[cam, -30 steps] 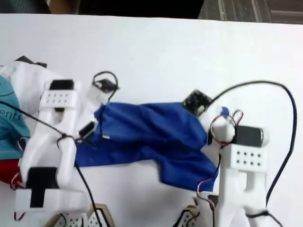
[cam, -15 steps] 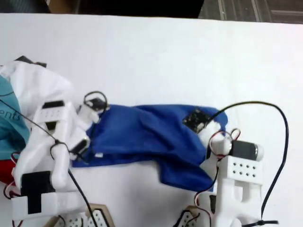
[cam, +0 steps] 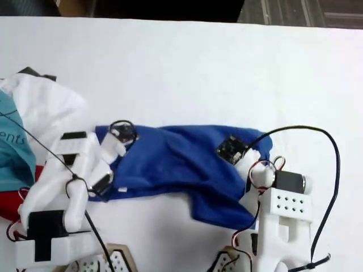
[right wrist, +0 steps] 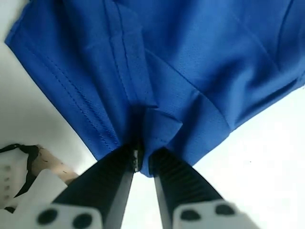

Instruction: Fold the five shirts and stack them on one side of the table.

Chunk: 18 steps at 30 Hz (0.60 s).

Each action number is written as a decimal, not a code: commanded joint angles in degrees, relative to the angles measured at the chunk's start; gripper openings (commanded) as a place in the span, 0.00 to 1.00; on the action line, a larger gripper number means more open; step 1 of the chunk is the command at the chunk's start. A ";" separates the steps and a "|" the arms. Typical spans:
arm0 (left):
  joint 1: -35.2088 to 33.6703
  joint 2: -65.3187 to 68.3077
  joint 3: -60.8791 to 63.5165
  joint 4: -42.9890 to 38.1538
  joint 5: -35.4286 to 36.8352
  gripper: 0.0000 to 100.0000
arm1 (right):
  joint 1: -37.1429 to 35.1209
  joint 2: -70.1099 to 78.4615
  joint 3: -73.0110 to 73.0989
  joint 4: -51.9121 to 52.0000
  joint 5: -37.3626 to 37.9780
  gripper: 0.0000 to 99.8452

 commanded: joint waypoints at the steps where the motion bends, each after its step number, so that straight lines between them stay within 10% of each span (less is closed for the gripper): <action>1: 0.62 -0.88 -0.84 2.02 -0.35 0.17 | 0.48 -1.36 -0.62 -0.13 0.00 0.04; 9: -1.05 -1.32 -15.87 17.67 -4.48 0.30 | 0.22 -1.36 -10.90 1.63 -0.18 0.28; 18: -6.59 -0.79 -44.26 27.08 -6.07 0.30 | 0.13 -0.48 -24.18 -6.90 -15.91 0.29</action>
